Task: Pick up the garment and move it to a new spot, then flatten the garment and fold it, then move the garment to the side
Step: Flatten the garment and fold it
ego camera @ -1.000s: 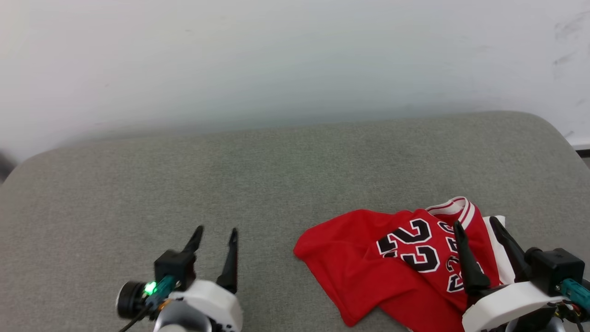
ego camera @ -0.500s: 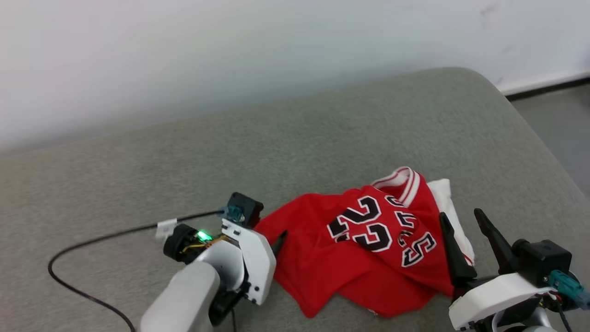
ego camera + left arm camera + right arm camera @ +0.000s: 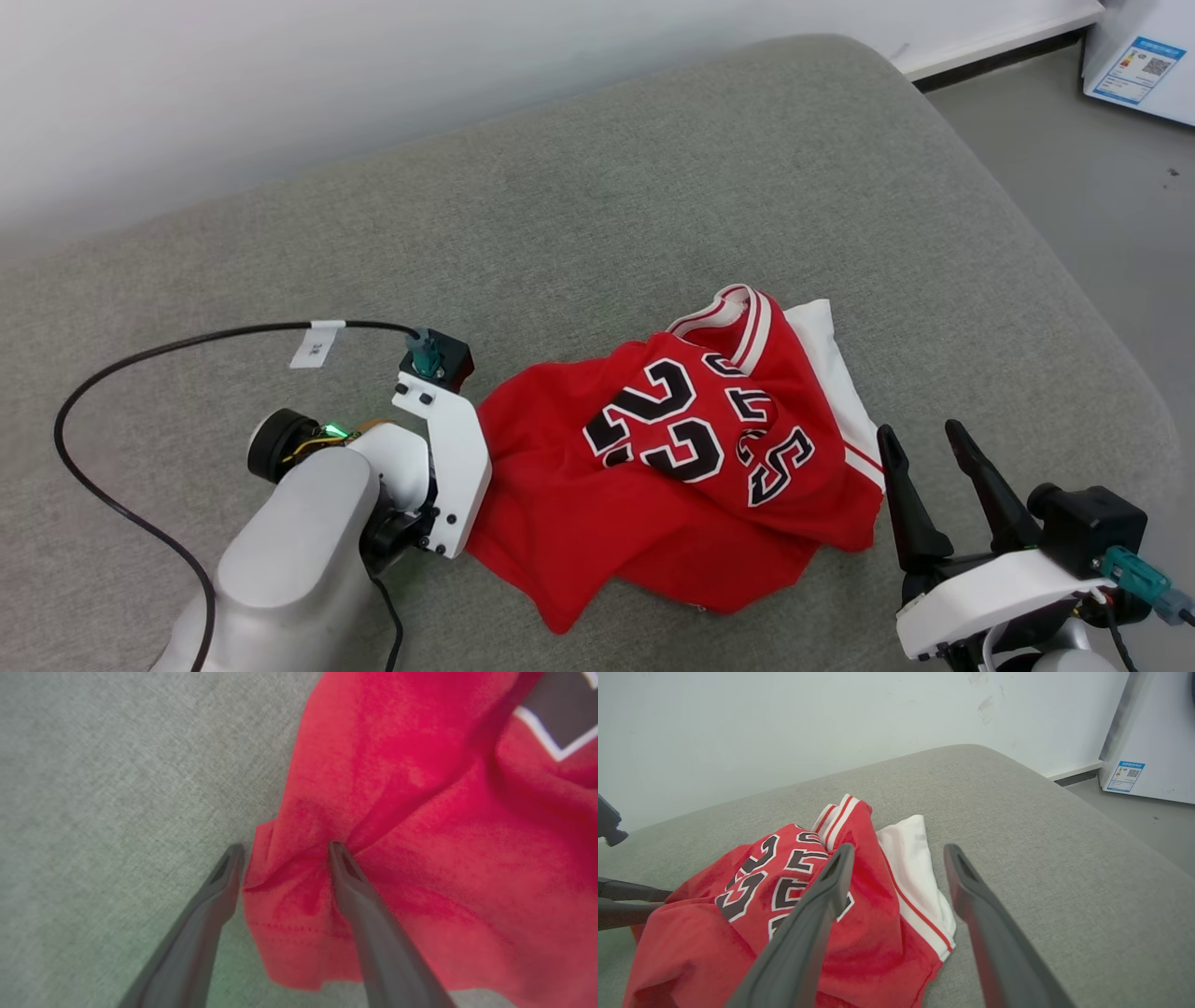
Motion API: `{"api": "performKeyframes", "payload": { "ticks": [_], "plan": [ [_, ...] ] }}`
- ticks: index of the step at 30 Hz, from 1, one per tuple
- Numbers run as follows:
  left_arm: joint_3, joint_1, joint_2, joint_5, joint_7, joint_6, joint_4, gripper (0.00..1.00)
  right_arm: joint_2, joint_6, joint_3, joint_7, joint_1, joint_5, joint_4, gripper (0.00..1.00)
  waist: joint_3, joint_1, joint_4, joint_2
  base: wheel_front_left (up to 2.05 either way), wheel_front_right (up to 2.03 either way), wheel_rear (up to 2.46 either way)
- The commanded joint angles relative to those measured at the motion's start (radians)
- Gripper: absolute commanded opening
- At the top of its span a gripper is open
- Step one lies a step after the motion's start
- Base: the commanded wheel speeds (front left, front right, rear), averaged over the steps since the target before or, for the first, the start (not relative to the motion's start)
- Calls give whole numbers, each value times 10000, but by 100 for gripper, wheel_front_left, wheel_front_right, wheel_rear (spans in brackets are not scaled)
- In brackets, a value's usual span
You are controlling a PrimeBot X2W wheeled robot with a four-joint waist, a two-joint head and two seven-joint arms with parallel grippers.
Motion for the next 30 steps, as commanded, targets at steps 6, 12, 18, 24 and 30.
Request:
{"api": "performKeyframes", "payload": {
  "ticks": [6, 12, 18, 24, 30],
  "plan": [
    [-639, 832, 6, -445, 795, -99, -103, 0, 17, -3, -67, -152, -195, 44, 193, 100, -12, 0, 69, -1, 0, 0, 0],
    [-352, 412, 288, 67, -959, 326, -1068, 0, 14, -3, -229, -80, -64, -210, 108, 100, -422, 0, 665, -1, 0, 0, 0],
    [-32, 951, 384, 138, -2118, 939, -2269, 0, 12, -3, -498, 107, 212, -514, -331, 100, -1054, 0, 1629, -1, 0, 0, 0],
    [510, 2052, 858, -26, -2574, 1765, -3865, 0, 14, -3, -820, 482, 560, -613, -827, 100, -1513, 0, 2821, -1, 0, 0, 0],
    [1170, 3917, 1380, -577, -2327, 2773, -5145, 0, 12, -3, -944, 791, 726, -619, -1191, 100, -1721, 0, 3704, -1, 0, 0, 0]
  ]
}}
